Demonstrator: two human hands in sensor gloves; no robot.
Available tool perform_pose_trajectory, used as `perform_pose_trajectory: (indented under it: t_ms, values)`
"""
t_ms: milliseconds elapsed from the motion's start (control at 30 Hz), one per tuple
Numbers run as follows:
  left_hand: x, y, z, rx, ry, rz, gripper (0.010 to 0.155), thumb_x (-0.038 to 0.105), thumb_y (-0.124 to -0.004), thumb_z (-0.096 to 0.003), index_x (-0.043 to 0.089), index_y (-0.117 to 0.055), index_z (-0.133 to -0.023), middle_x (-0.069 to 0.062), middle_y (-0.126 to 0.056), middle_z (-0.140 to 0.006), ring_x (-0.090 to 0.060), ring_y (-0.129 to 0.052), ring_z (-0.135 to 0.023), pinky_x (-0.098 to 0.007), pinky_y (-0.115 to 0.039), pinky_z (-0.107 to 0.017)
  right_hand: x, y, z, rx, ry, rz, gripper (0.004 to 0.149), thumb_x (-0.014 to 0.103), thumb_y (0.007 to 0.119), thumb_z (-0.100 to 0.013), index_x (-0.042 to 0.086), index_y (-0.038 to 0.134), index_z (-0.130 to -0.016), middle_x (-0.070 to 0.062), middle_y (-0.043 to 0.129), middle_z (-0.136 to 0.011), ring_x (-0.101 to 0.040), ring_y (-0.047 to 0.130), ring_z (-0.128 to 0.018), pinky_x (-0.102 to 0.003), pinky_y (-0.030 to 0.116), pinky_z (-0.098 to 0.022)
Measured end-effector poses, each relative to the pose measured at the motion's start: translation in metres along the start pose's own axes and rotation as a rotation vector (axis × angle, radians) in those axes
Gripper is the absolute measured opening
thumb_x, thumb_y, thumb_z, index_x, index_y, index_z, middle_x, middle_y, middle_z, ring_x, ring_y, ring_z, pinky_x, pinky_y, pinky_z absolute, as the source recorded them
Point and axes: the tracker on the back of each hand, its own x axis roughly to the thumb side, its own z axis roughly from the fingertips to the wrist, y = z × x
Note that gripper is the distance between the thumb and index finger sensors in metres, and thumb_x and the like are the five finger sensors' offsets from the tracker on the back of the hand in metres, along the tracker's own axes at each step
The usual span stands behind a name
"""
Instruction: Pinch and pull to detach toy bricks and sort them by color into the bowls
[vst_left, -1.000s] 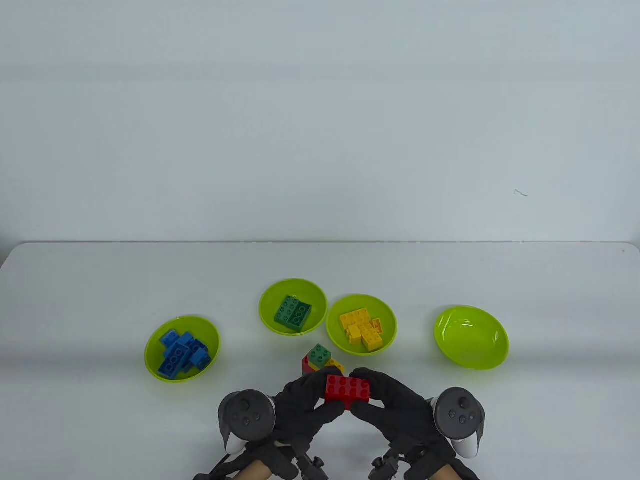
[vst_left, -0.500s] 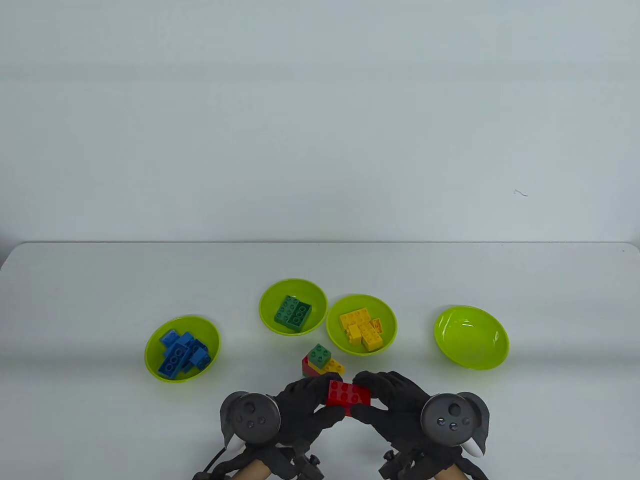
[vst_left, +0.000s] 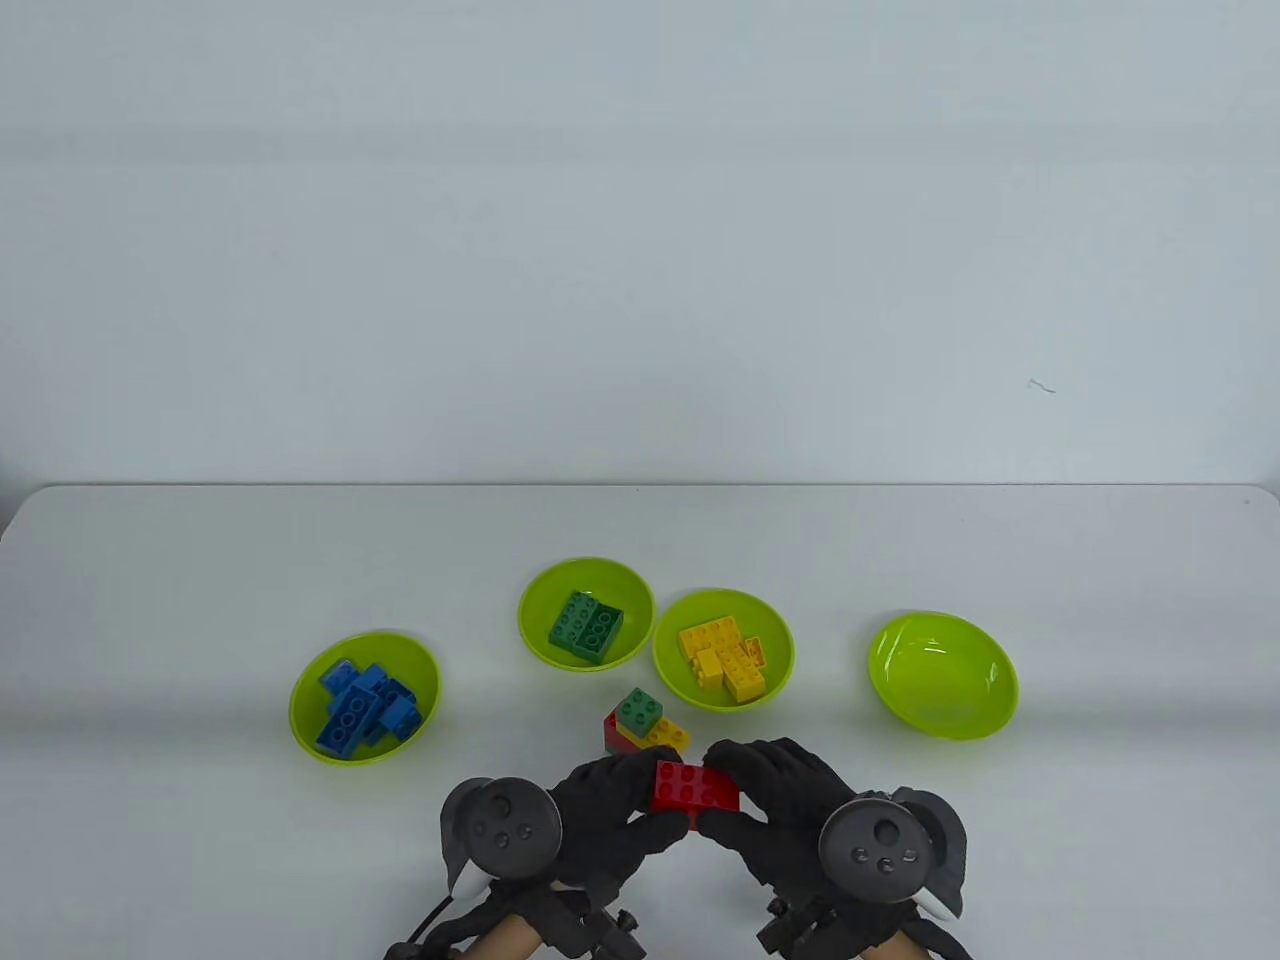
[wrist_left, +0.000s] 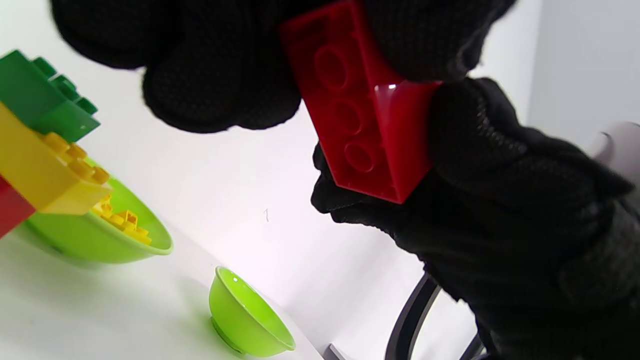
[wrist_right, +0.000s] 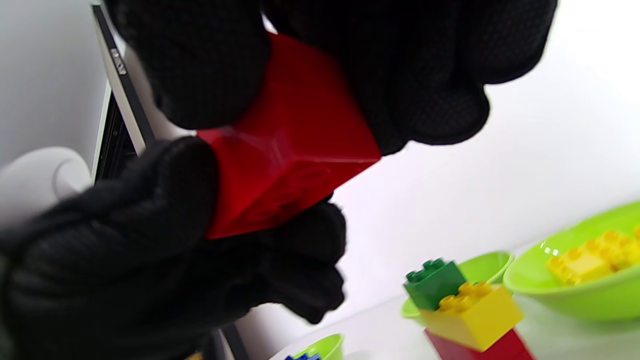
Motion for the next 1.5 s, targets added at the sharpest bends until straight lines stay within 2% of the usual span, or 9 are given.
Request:
perform_pose_trajectory:
  t_ms: [200,300,367,467,600,733,867,1167,1500]
  values:
    - [0.004,0.000,0.001,-0.010,-0.138,-0.082,0.067,0.038,-0.075,-0.0432,-0.005,-0.067,-0.094,-0.028,-0.085,-0.080,-0.040,-0.091,-0.066,-0.058,-0.072,-0.055,-0.009,-0.009,-0.004,0.031,0.036,-0.102,0.057,0.039,0.082,-0.042,0.002,0.084,-0.086,-0.021,0.095,-0.075,-0.037,0.095,-0.063,-0.055,0.072,-0.060]
    - [0.008,0.003,0.000,-0.017,-0.136,-0.155,0.067,0.041,-0.074,-0.0439,-0.002,-0.068,-0.094,-0.025,-0.087,-0.081,-0.036,-0.094,-0.067,-0.055,-0.075,-0.055,-0.015,-0.008,-0.003,0.048,0.066,-0.235,0.057,0.036,0.084,-0.043,0.000,0.083,-0.088,-0.025,0.094,-0.076,-0.041,0.093,-0.064,-0.058,0.069,-0.061]
    - [0.003,-0.001,0.001,-0.016,-0.079,-0.076,0.066,0.040,-0.073,-0.0455,-0.002,-0.066,-0.096,-0.026,-0.085,-0.083,-0.038,-0.092,-0.069,-0.056,-0.073,-0.057,-0.017,-0.012,-0.004,0.086,0.082,-0.166,0.058,0.039,0.083,-0.045,0.002,0.081,-0.090,-0.022,0.092,-0.079,-0.038,0.092,-0.067,-0.056,0.069,-0.062]
    - [-0.008,-0.001,0.003,0.030,-0.004,-0.002,0.066,0.039,-0.074,-0.0464,-0.003,-0.065,-0.096,-0.028,-0.084,-0.083,-0.040,-0.091,-0.070,-0.057,-0.071,-0.056,-0.019,-0.023,-0.004,-0.008,0.096,-0.112,0.058,0.038,0.083,-0.045,0.002,0.079,-0.092,-0.023,0.090,-0.082,-0.040,0.090,-0.069,-0.057,0.066,-0.063]
    - [-0.015,0.006,0.006,0.065,0.021,0.013,0.066,0.039,-0.075,-0.0463,-0.004,-0.065,-0.096,-0.028,-0.084,-0.083,-0.040,-0.091,-0.069,-0.057,-0.072,-0.056,-0.037,-0.047,0.001,-0.125,0.163,0.099,0.058,0.033,0.080,-0.048,0.002,0.073,-0.097,-0.025,0.084,-0.089,-0.043,0.086,-0.076,-0.058,0.063,-0.065]
    - [-0.015,0.011,0.007,0.084,0.020,0.010,0.066,0.039,-0.075,-0.0464,-0.003,-0.065,-0.096,-0.028,-0.084,-0.083,-0.040,-0.091,-0.070,-0.057,-0.072,-0.056,-0.080,-0.074,0.014,-0.243,0.319,0.305,0.059,0.029,0.078,-0.049,0.000,0.069,-0.099,-0.027,0.080,-0.093,-0.045,0.083,-0.079,-0.059,0.062,-0.065]
    - [-0.015,0.012,0.007,0.097,0.020,0.015,0.066,0.039,-0.075,-0.0464,-0.003,-0.065,-0.096,-0.028,-0.084,-0.084,-0.040,-0.091,-0.070,-0.057,-0.071,-0.056,-0.118,-0.088,0.031,-0.277,0.464,0.437,0.058,0.031,0.081,-0.049,0.001,0.071,-0.098,-0.026,0.082,-0.091,-0.044,0.085,-0.077,-0.058,0.063,-0.064]
    - [-0.015,0.012,0.009,0.107,0.040,0.034,0.066,0.039,-0.075,-0.0466,-0.003,-0.065,-0.096,-0.028,-0.083,-0.084,-0.040,-0.090,-0.070,-0.057,-0.071,-0.056,-0.164,-0.080,0.043,-0.185,0.649,0.642,0.059,0.035,0.082,-0.049,0.002,0.073,-0.096,-0.025,0.084,-0.087,-0.042,0.087,-0.073,-0.057,0.065,-0.062]
    - [-0.015,0.011,0.010,0.101,0.056,0.052,0.066,0.039,-0.075,-0.0467,-0.003,-0.065,-0.096,-0.028,-0.083,-0.084,-0.040,-0.090,-0.070,-0.057,-0.071,-0.056,-0.174,-0.072,0.044,-0.186,0.686,0.617,0.060,0.037,0.080,-0.050,0.001,0.071,-0.098,-0.025,0.082,-0.090,-0.043,0.085,-0.075,-0.057,0.064,-0.064]
